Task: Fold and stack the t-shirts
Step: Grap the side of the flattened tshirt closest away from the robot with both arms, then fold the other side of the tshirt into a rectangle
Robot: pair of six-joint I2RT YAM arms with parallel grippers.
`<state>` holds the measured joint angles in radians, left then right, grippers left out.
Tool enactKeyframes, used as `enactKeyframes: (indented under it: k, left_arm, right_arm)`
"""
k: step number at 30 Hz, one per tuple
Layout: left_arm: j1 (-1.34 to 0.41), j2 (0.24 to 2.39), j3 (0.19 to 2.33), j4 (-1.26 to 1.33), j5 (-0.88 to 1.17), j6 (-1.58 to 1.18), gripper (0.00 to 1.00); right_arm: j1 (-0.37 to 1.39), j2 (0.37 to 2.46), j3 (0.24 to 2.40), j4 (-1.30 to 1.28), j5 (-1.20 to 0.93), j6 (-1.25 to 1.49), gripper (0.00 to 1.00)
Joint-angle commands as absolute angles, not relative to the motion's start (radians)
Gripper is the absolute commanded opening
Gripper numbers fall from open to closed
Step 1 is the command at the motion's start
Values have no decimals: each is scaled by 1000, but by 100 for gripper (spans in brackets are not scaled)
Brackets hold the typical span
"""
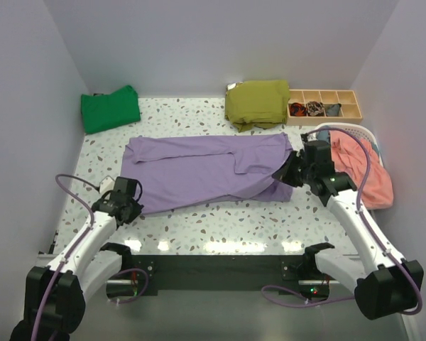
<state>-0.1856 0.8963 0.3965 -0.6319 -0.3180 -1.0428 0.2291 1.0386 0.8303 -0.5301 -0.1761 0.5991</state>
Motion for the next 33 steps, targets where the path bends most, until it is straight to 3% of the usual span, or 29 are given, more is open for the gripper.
enactKeyframes:
  k: [1,13,33]
  left_arm:
    - [-192,894,534,-681,-330,-982,0]
    - [-192,1075,736,-666,-357,-778,0]
    - [-133,1591,1001,-422,-405,-552,0]
  right_arm:
    - [229,956,905,-685,-91,577,0]
    - [229,985,890,-669,-40,572,0]
    - [229,1446,1092,-430,20,531,0]
